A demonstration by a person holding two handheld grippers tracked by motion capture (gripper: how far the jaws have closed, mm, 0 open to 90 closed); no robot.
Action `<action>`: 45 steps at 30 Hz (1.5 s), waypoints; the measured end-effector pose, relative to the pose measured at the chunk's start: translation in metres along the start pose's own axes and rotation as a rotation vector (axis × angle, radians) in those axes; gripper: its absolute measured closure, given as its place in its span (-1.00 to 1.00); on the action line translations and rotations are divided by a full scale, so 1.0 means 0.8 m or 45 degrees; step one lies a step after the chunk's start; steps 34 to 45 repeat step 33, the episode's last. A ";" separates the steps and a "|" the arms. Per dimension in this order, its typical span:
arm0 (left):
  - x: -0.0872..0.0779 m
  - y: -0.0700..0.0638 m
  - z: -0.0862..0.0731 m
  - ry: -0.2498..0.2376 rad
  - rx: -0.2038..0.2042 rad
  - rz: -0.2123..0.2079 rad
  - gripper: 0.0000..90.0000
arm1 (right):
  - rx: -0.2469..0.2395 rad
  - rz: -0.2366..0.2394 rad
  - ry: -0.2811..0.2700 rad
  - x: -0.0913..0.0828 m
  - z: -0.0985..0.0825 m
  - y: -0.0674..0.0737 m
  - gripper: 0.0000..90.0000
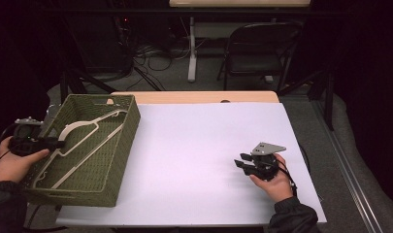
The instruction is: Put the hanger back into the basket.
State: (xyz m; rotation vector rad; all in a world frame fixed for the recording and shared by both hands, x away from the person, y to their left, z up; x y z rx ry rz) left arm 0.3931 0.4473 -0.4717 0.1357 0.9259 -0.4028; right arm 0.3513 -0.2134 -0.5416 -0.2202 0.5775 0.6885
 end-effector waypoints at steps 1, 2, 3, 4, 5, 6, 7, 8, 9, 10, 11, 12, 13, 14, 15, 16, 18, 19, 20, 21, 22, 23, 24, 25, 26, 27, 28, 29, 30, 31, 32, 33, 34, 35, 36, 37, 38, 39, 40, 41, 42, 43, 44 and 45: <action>-0.002 0.001 -0.001 -0.006 -0.004 0.006 0.18 | 0.001 0.000 0.001 0.000 0.000 0.000 0.37; -0.004 0.001 -0.001 -0.012 -0.007 0.009 0.15 | 0.001 0.002 0.000 0.000 0.000 0.000 0.36; -0.006 0.001 -0.002 -0.014 -0.011 0.009 0.13 | 0.002 0.004 0.000 0.000 0.000 0.001 0.35; -0.008 0.001 -0.003 -0.028 -0.014 0.016 0.10 | 0.001 0.004 0.001 0.000 0.000 0.001 0.32; -0.011 0.000 -0.003 -0.034 -0.012 0.019 0.08 | 0.002 0.004 0.001 0.000 0.000 0.001 0.30; -0.012 -0.001 -0.003 -0.043 -0.012 0.018 0.06 | 0.002 0.004 -0.001 0.000 0.001 0.002 0.29; -0.014 -0.002 -0.003 -0.050 -0.015 0.010 0.05 | 0.003 0.005 0.000 0.000 0.001 0.002 0.28; -0.017 -0.004 -0.003 -0.061 -0.016 0.003 0.05 | 0.003 0.002 -0.002 0.000 0.001 0.002 0.27; -0.019 -0.007 -0.003 -0.069 -0.019 -0.002 0.05 | 0.003 0.002 -0.001 0.000 0.001 0.002 0.26; -0.022 -0.009 -0.003 -0.079 -0.024 -0.006 0.04 | 0.004 0.002 -0.001 0.000 0.001 0.002 0.25; -0.025 -0.013 -0.002 -0.089 -0.027 -0.014 0.03 | 0.003 0.000 -0.002 -0.001 0.001 0.002 0.22; -0.029 -0.017 -0.002 -0.104 -0.026 -0.014 0.03 | 0.003 -0.002 0.000 -0.002 0.001 0.002 0.20; -0.031 -0.021 -0.001 -0.113 -0.029 -0.014 0.03 | 0.006 -0.005 -0.002 -0.003 0.001 0.002 0.16; -0.034 -0.025 -0.001 -0.125 -0.031 -0.025 0.03 | 0.008 -0.010 0.000 -0.004 0.001 0.002 0.15; -0.037 -0.031 0.000 -0.142 -0.035 -0.034 0.03 | 0.005 -0.013 -0.001 -0.007 0.000 0.001 0.13; -0.039 -0.036 0.000 -0.154 -0.043 -0.039 0.03 | 0.010 -0.015 -0.004 -0.009 0.000 0.002 0.11; -0.045 -0.050 0.000 -0.174 -0.040 -0.049 0.03 | 0.021 -0.021 -0.008 -0.015 -0.001 0.002 0.09; -0.047 -0.058 0.000 -0.188 -0.034 -0.052 0.03 | 0.021 -0.028 -0.009 -0.018 -0.002 0.002 0.07; -0.050 -0.067 -0.001 -0.195 -0.030 -0.069 0.02 | 0.025 -0.032 -0.009 -0.021 -0.003 0.002 0.06; -0.053 -0.077 -0.001 -0.213 -0.030 -0.083 0.02 | 0.027 -0.035 -0.010 -0.024 -0.004 0.002 0.05; -0.056 -0.086 -0.002 -0.228 -0.025 -0.093 0.00 | 0.031 -0.038 -0.010 -0.027 -0.005 0.003 0.03; -0.058 -0.097 -0.003 -0.248 -0.019 -0.100 -0.02 | 0.030 -0.042 -0.009 -0.030 -0.007 0.003 0.02; -0.061 -0.109 -0.004 -0.264 -0.007 -0.112 -0.04 | 0.033 -0.044 -0.010 -0.034 -0.009 0.003 0.01; -0.062 -0.120 -0.005 -0.284 0.002 -0.123 -0.04 | 0.036 -0.047 -0.011 -0.037 -0.010 0.004 0.00; -0.063 -0.131 -0.007 -0.293 0.019 -0.131 -0.06 | 0.040 -0.049 -0.009 -0.041 -0.012 0.004 0.00; -0.063 -0.143 -0.008 -0.304 0.037 -0.127 -0.07 | 0.047 -0.053 -0.009 -0.045 -0.014 0.005 0.00; -0.063 -0.157 -0.009 -0.316 0.068 -0.125 -0.08 | 0.050 -0.057 -0.012 -0.049 -0.016 0.005 -0.01; -0.062 -0.165 -0.010 -0.324 0.089 -0.125 -0.09 | 0.062 -0.056 -0.019 -0.054 -0.018 0.006 -0.02; -0.062 -0.175 -0.011 -0.340 0.108 -0.126 -0.10 | 0.069 -0.058 -0.025 -0.056 -0.020 0.006 -0.03; -0.061 -0.185 -0.013 -0.353 0.128 -0.128 -0.10 | 0.079 -0.061 -0.027 -0.061 -0.022 0.006 -0.04; -0.059 -0.194 -0.015 -0.367 0.143 -0.134 -0.11 | 0.082 -0.070 -0.035 -0.064 -0.024 0.006 -0.06; -0.057 -0.202 -0.017 -0.386 0.155 -0.136 -0.11 | 0.091 -0.080 -0.037 -0.068 -0.026 0.006 -0.07; -0.057 -0.202 -0.017 -0.386 0.155 -0.136 -0.11 | 0.091 -0.080 -0.037 -0.068 -0.026 0.006 -0.07; -0.057 -0.202 -0.017 -0.386 0.155 -0.136 -0.11 | 0.091 -0.080 -0.037 -0.068 -0.026 0.006 -0.07; -0.057 -0.202 -0.017 -0.386 0.155 -0.136 -0.11 | 0.091 -0.080 -0.037 -0.068 -0.026 0.006 -0.07; -0.057 -0.202 -0.017 -0.386 0.155 -0.136 -0.11 | 0.091 -0.080 -0.037 -0.068 -0.026 0.006 -0.07; -0.057 -0.202 -0.017 -0.386 0.155 -0.136 -0.11 | 0.091 -0.080 -0.037 -0.068 -0.026 0.006 -0.07; -0.057 -0.202 -0.017 -0.386 0.155 -0.136 -0.11 | 0.091 -0.080 -0.037 -0.068 -0.026 0.006 -0.07; -0.057 -0.202 -0.017 -0.386 0.155 -0.136 -0.11 | 0.091 -0.080 -0.037 -0.068 -0.026 0.006 -0.07; -0.057 -0.202 -0.017 -0.386 0.155 -0.136 -0.11 | 0.091 -0.080 -0.037 -0.068 -0.026 0.006 -0.07; -0.057 -0.202 -0.017 -0.386 0.155 -0.136 -0.11 | 0.091 -0.080 -0.037 -0.068 -0.026 0.006 -0.07; -0.057 -0.202 -0.017 -0.386 0.155 -0.136 -0.11 | 0.091 -0.080 -0.037 -0.068 -0.026 0.006 -0.07; -0.057 -0.202 -0.017 -0.386 0.155 -0.136 -0.11 | 0.091 -0.080 -0.037 -0.068 -0.026 0.006 -0.07; -0.057 -0.202 -0.017 -0.386 0.155 -0.136 -0.11 | 0.091 -0.080 -0.037 -0.068 -0.026 0.006 -0.07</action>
Point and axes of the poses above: each handheld gripper's, and its own axes: x roughly forward along the jaws, z roughly out of its top, y roughly to its left, the point moved 3 cm from there along x, roughly forward along the jaws, and after that the axes turned 2 degrees about -z, right-handed, at the moved point
